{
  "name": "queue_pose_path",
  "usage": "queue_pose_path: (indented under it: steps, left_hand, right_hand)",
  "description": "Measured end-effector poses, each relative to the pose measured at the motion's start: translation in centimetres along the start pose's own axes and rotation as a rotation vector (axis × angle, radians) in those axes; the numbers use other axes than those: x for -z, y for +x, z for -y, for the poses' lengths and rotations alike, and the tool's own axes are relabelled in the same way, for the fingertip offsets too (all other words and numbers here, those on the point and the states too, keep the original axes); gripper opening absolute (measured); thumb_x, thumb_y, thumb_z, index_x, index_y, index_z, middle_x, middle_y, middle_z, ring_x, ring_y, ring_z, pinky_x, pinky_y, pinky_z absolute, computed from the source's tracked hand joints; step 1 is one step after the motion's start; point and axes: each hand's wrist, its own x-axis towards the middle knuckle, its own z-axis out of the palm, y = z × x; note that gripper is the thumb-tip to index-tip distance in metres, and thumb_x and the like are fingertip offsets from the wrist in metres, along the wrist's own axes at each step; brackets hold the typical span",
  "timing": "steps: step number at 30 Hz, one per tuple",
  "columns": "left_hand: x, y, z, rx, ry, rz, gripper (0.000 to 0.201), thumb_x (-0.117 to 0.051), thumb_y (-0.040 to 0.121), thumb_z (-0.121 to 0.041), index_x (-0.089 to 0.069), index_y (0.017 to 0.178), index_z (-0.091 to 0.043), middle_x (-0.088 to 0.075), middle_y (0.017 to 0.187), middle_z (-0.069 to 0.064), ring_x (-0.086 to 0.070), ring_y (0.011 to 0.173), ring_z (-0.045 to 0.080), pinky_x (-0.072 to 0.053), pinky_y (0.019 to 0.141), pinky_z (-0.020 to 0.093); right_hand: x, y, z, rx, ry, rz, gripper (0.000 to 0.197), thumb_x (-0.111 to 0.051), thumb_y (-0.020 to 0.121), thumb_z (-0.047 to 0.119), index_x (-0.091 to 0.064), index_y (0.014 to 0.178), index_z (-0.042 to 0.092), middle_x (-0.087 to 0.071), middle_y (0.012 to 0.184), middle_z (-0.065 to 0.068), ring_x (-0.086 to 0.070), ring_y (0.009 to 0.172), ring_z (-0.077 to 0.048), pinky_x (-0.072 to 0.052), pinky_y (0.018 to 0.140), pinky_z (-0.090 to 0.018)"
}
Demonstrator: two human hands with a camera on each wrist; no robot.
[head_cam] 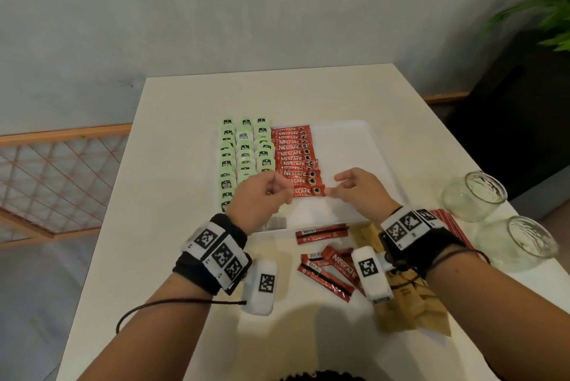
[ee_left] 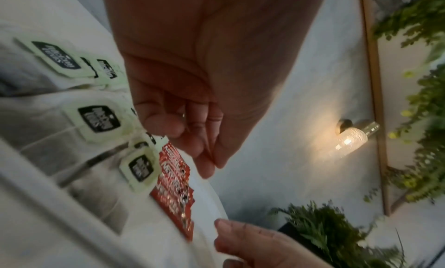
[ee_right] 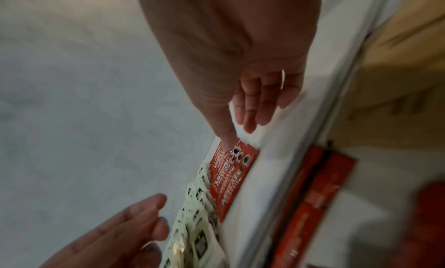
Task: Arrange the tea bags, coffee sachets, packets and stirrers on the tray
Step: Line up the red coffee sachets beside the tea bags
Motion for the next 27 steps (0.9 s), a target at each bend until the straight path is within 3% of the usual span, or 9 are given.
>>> queue_pose_path:
  steps: [4, 7, 10, 13, 16, 19, 22, 25, 27]
  left_hand:
    - [-2.1, -1.7, 0.2, -0.024, 0.205, 0.154, 0.009, -0.069, 0.088, -0.022, -0.064, 0.096, -0.022, -0.065, 0.083, -0.005, -0.060, 0.074, 0.011, -0.051, 0.072, 0.027]
    - [-3.9, -3.2, 0.3, -0.091, 0.481, 0.300, 0.019, -0.071, 0.086, -0.027, -0.064, 0.103, -0.023, -0.062, 0.098, -0.005, -0.057, 0.085, 0.011, -0.051, 0.082, 0.030]
    - [-5.0, -4.1, 0.0, -0.128, 0.671, 0.389, 0.038, -0.075, 0.081, -0.035, -0.060, 0.115, -0.022, -0.054, 0.111, -0.001, -0.053, 0.099, 0.016, -0.046, 0.088, 0.032]
    - [-5.7, -4.8, -0.4, -0.141, 0.752, 0.444, 0.060, -0.080, 0.073, -0.044, -0.054, 0.123, -0.024, -0.050, 0.117, -0.002, -0.049, 0.106, 0.018, -0.044, 0.091, 0.033]
    - [-7.0, -5.4, -0.7, -0.188, 0.858, 0.441, 0.069, -0.080, 0.070, -0.049, -0.050, 0.126, -0.022, -0.048, 0.122, 0.000, -0.047, 0.110, 0.020, -0.044, 0.089, 0.034]
    - [-8.1, -5.4, -0.8, -0.244, 0.934, 0.393, 0.064, -0.074, 0.077, -0.050, -0.049, 0.127, -0.019, -0.049, 0.125, 0.003, -0.048, 0.111, 0.023, -0.043, 0.089, 0.036]
    - [-8.7, -5.3, -1.2, -0.261, 0.966, 0.353, 0.045, -0.064, 0.088, -0.044, -0.051, 0.124, -0.020, -0.051, 0.125, 0.003, -0.050, 0.111, 0.024, -0.043, 0.088, 0.037]
    - [-9.2, -5.0, -1.4, -0.279, 1.026, 0.338, 0.031, -0.056, 0.095, -0.036, -0.053, 0.119, -0.017, -0.053, 0.123, 0.005, -0.053, 0.110, 0.025, -0.042, 0.085, 0.036]
    - [-9.7, -4.9, -1.2, -0.288, 1.077, 0.344, 0.029, -0.052, 0.098, -0.028, -0.051, 0.121, -0.011, -0.052, 0.125, 0.009, -0.051, 0.112, 0.027, -0.043, 0.087, 0.036]
  right_hand:
    - [1.1, -4.1, -0.7, 0.097, -0.144, 0.053, 0.021, -0.081, 0.075, 0.032, -0.070, 0.089, 0.022, -0.066, 0.083, 0.007, -0.061, 0.079, -0.009, -0.042, 0.066, -0.020]
    - [1.2, -6.7, -1.1, 0.095, -0.318, 0.205, 0.030, -0.086, 0.064, 0.045, -0.070, 0.078, 0.024, -0.068, 0.073, 0.009, -0.060, 0.068, -0.003, -0.042, 0.061, -0.019]
    - [0.8, -8.2, -2.0, 0.125, -0.536, 0.219, 0.041, -0.085, 0.057, 0.055, -0.066, 0.080, 0.028, -0.066, 0.076, 0.012, -0.060, 0.071, -0.003, -0.045, 0.062, -0.023]
    - [0.4, -8.7, -2.8, 0.136, -0.593, 0.197, 0.037, -0.086, 0.062, 0.047, -0.063, 0.084, 0.028, -0.065, 0.080, 0.012, -0.060, 0.076, -0.007, -0.052, 0.071, -0.028]
    - [0.8, -8.7, -3.3, 0.145, -0.548, 0.187, 0.028, -0.084, 0.071, 0.035, -0.061, 0.086, 0.027, -0.063, 0.078, 0.009, -0.059, 0.073, -0.008, -0.046, 0.066, -0.024]
    - [1.8, -9.2, -3.8, 0.165, -0.469, 0.119, 0.022, -0.080, 0.076, 0.030, -0.064, 0.091, 0.026, -0.064, 0.075, 0.007, -0.059, 0.071, -0.011, -0.043, 0.062, -0.022]
    - [3.1, -10.1, -4.3, 0.180, -0.367, 0.039, 0.021, -0.077, 0.081, 0.027, -0.064, 0.095, 0.021, -0.064, 0.076, 0.004, -0.057, 0.068, -0.009, -0.046, 0.062, -0.022]
    - [4.4, -10.9, -4.8, 0.177, -0.277, 0.001, 0.018, -0.077, 0.081, 0.025, -0.065, 0.093, 0.018, -0.061, 0.074, 0.003, -0.054, 0.067, -0.009, -0.046, 0.065, -0.024]
    - [5.0, -11.4, -5.0, 0.174, -0.228, -0.009, 0.015, -0.077, 0.081, 0.027, -0.063, 0.086, 0.025, -0.057, 0.070, 0.006, -0.051, 0.065, -0.007, -0.043, 0.062, -0.020]
